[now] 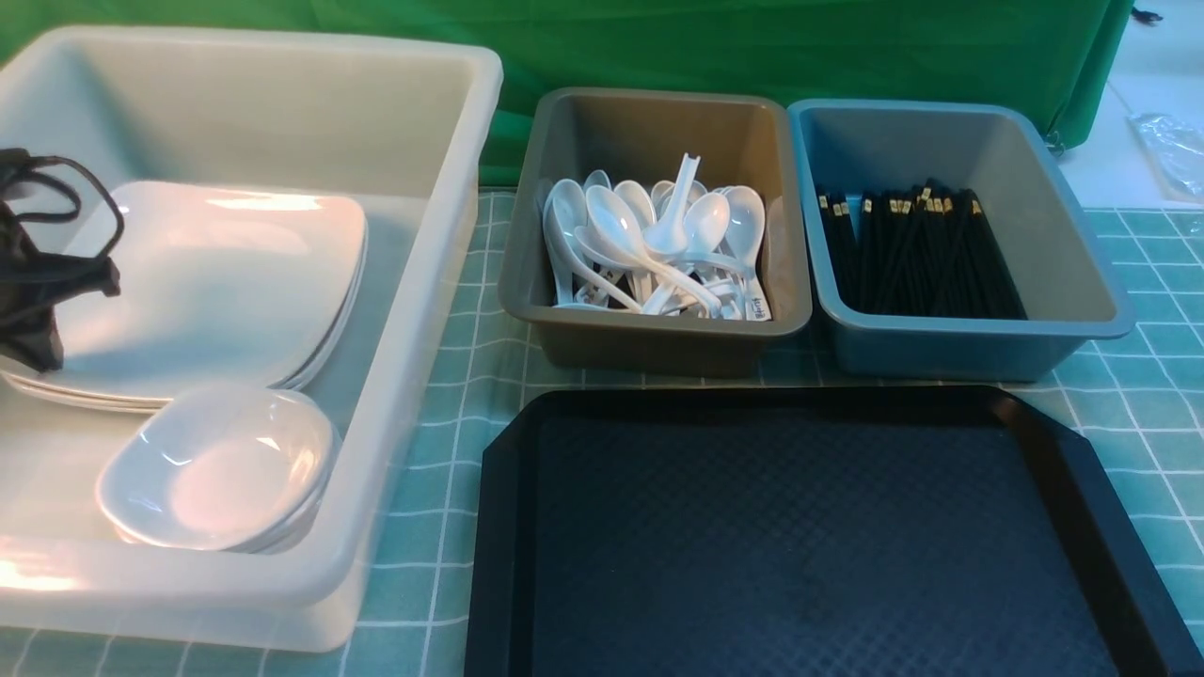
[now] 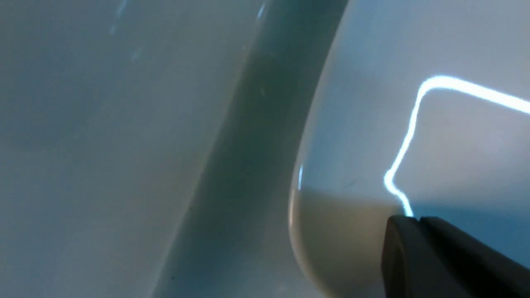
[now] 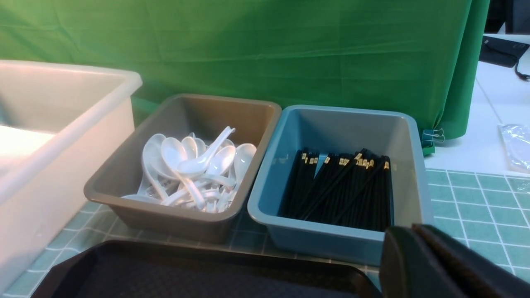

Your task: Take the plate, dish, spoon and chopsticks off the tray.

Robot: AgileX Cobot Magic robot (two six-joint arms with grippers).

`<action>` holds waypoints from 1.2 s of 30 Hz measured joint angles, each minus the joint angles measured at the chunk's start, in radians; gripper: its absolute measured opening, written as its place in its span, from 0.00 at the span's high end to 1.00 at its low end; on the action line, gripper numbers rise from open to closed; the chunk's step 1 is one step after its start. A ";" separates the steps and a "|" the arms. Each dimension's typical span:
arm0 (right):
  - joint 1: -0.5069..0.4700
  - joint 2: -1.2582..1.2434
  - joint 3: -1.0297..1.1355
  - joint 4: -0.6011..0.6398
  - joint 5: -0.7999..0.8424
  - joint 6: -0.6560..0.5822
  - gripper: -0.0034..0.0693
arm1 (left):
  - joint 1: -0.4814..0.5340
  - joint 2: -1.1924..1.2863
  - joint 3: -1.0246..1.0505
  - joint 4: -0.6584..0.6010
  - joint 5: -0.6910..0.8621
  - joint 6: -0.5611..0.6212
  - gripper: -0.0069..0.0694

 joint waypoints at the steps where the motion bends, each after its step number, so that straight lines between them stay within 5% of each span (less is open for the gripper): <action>1: 0.000 0.000 0.000 -0.001 0.000 0.000 0.90 | 0.000 -0.001 0.000 -0.001 0.007 0.000 0.90; 8: 0.000 0.000 0.000 -0.022 -0.008 -0.017 0.90 | -0.005 -0.004 0.002 -0.180 0.067 0.133 0.90; 15: 0.000 0.000 0.000 -0.028 -0.071 -0.017 0.90 | -0.039 -0.105 0.008 -0.092 0.072 0.066 0.90; 22: 0.000 0.001 0.000 -0.059 -0.094 -0.016 0.91 | -0.086 -0.362 0.008 -0.365 0.013 0.197 0.90; 28: 0.000 -0.024 0.000 -0.068 -0.087 0.004 0.91 | -0.260 -0.595 0.024 -0.471 0.007 0.255 0.90; 36: 0.000 -0.198 0.148 -0.069 -0.201 0.076 0.91 | -0.636 -1.009 0.254 -0.490 -0.069 0.256 0.90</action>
